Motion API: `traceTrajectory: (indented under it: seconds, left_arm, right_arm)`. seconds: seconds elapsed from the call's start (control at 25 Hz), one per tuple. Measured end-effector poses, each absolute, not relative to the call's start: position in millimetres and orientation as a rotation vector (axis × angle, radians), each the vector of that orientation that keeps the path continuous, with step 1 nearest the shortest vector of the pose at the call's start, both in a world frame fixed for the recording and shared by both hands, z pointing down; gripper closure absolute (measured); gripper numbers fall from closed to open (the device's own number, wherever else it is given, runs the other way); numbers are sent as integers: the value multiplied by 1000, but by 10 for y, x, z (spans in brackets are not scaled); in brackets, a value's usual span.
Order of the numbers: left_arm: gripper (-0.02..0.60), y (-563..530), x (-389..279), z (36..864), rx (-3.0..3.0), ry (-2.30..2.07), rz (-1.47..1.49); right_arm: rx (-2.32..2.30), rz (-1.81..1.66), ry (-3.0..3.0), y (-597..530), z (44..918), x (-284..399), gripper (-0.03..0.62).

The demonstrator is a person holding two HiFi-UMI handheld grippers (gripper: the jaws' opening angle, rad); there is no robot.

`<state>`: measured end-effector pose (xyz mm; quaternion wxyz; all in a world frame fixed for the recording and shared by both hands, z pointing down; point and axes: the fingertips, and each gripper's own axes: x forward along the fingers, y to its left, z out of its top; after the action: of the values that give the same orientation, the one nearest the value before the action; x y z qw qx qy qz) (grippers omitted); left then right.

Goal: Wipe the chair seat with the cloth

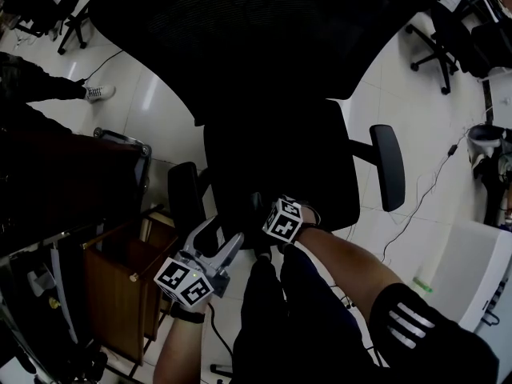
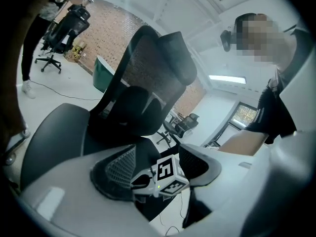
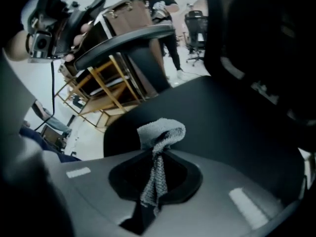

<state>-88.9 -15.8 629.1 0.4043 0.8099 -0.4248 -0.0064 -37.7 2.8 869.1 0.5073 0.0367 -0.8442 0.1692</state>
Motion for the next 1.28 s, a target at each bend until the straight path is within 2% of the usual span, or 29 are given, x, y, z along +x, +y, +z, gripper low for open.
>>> traceTrajectory:
  seconds: [0.12, 0.24, 0.48, 0.6, 1.0, 1.16, 1.28]
  left_arm:
    - [284, -100, -960, 6308, 2025, -1087, -11]
    - [284, -50, -976, 6346, 2014, -1091, -2]
    - [287, -49, -850, 6500, 2004, -1067, 7]
    - [287, -91, -713, 6489, 2012, -1041, 12]
    - [286, -294, -39, 6258, 2071, -915, 23]
    - [287, -305, 185, 6210, 2087, -881, 8]
    - [287, -279, 235, 6175, 2086, -880, 11]
  right_arm:
    - [3, 431, -2091, 405, 8646, -965, 567]
    - [-22, 509, -2111, 697, 8722, -1266, 568]
    - [-15, 581, -2150, 775, 8816, -1123, 568]
    - [-27, 532, -2088, 843, 8945, -601, 568]
    - [296, 622, -1837, 457, 9022, 1881, 568]
    - [419, 638, -1770, 222, 8916, 2406, 568]
    - [493, 697, -1739, 167, 8873, 2554, 568]
